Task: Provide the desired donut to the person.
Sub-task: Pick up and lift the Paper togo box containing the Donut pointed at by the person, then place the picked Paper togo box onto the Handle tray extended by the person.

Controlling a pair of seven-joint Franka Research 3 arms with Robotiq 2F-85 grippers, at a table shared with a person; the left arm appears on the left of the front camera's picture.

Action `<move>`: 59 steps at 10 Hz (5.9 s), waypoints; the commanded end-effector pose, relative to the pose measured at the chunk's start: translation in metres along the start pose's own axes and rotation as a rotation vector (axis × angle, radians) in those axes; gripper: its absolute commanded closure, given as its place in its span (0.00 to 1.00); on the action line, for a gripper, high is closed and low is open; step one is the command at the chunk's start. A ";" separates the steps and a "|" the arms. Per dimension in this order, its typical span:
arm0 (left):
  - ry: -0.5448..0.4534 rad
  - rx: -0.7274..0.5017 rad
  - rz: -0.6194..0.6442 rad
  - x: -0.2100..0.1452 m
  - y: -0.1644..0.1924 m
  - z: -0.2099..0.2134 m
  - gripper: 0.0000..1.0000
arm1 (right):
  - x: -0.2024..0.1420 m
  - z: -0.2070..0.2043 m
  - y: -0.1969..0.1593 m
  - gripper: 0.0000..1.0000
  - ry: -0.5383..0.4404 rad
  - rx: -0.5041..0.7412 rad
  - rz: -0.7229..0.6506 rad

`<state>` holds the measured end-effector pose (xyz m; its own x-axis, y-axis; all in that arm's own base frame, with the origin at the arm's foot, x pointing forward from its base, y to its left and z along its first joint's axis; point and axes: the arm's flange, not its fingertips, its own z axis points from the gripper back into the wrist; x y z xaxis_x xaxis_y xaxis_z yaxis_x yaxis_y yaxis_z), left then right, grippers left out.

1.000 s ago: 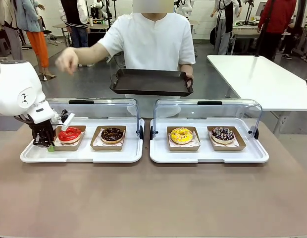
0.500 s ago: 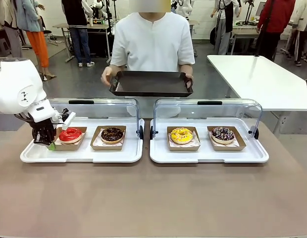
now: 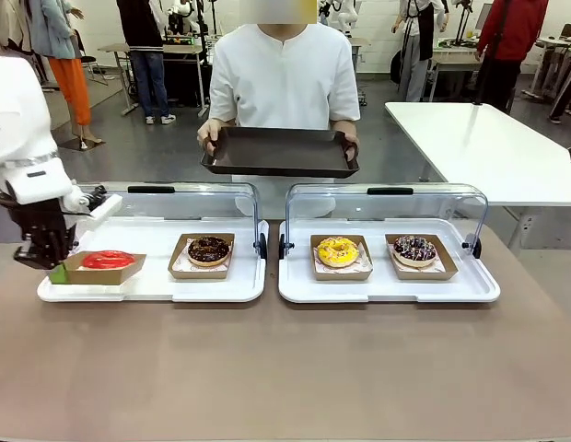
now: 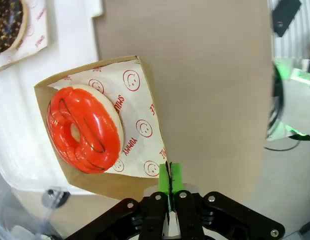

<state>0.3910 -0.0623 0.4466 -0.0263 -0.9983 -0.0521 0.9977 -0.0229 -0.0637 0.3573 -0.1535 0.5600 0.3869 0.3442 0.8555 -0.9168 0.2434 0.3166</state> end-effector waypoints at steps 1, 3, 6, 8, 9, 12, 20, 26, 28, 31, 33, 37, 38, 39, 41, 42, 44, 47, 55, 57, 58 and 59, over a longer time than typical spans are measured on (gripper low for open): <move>0.025 0.047 0.028 0.003 -0.025 0.027 1.00 | 0.000 0.000 0.000 0.00 -0.014 0.006 0.008; 0.027 0.092 0.028 0.009 -0.040 0.069 1.00 | 0.000 0.000 0.000 0.00 -0.014 0.006 0.008; 0.026 0.143 0.055 0.020 -0.044 0.132 1.00 | 0.000 0.000 0.000 0.00 -0.014 0.006 0.008; -0.012 0.165 0.067 0.019 -0.041 0.153 1.00 | 0.000 0.000 0.000 0.00 -0.014 0.006 0.008; -0.027 0.172 0.059 0.017 -0.044 0.157 1.00 | 0.000 0.000 0.000 0.00 -0.014 0.006 0.008; 0.001 0.171 0.044 0.018 -0.047 0.152 1.00 | 0.000 0.000 0.000 0.00 -0.014 0.006 0.008; 0.001 0.171 0.044 0.018 -0.047 0.152 1.00 | 0.000 0.000 0.000 0.00 -0.014 0.006 0.008; 0.001 0.171 0.044 0.018 -0.047 0.152 1.00 | 0.000 0.000 0.000 0.00 -0.014 0.006 0.008; 0.001 0.201 0.005 0.029 -0.064 0.175 0.99 | 0.000 0.000 0.000 0.00 -0.014 0.006 0.008; 0.032 0.289 -0.038 0.064 -0.079 0.230 0.99 | 0.000 0.000 0.000 0.00 -0.014 0.006 0.008; 0.063 0.358 -0.115 0.108 -0.066 0.262 0.99 | 0.000 0.000 0.000 0.00 -0.014 0.006 0.008; 0.089 0.418 -0.137 0.168 0.007 0.248 0.99 | 0.000 0.000 0.000 0.00 -0.014 0.006 0.008; 0.089 0.423 -0.129 0.170 0.022 0.235 0.99 | 0.000 0.000 0.000 0.00 -0.014 0.006 0.008; 0.065 0.425 -0.117 0.169 0.042 0.224 0.99 | 0.000 0.000 0.000 0.00 -0.014 0.006 0.008; 0.020 0.403 -0.098 0.158 0.076 0.201 0.99 | 0.000 0.000 0.000 0.00 -0.014 0.006 0.008; -0.026 0.385 -0.098 0.152 0.089 0.189 0.99 | 0.000 0.000 0.000 0.00 -0.014 0.006 0.008; -0.098 0.355 -0.101 0.142 0.109 0.173 0.99 | 0.000 0.000 0.000 0.00 -0.014 0.006 0.008; -0.126 0.325 -0.104 0.141 0.112 0.167 0.99 | 0.000 0.000 0.000 0.00 -0.014 0.006 0.008; -0.107 0.315 -0.091 0.146 0.114 0.164 0.99 | 0.000 0.000 0.000 0.00 -0.014 0.006 0.008; -0.102 0.250 -0.102 0.148 0.124 0.164 0.99 | 0.000 0.000 0.000 0.00 -0.014 0.006 0.008; -0.098 0.232 -0.090 0.148 0.129 0.165 0.99 | 0.000 0.000 0.000 0.00 -0.014 0.006 0.008; -0.093 0.224 -0.077 0.149 0.137 0.166 0.99 | 0.000 0.000 0.000 0.00 -0.014 0.006 0.008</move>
<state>0.5208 -0.2214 0.5847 -0.1209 -0.9921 0.0331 0.9774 -0.1131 0.1787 0.3572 -0.1536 0.5601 0.3872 0.3445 0.8552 -0.9166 0.2436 0.3169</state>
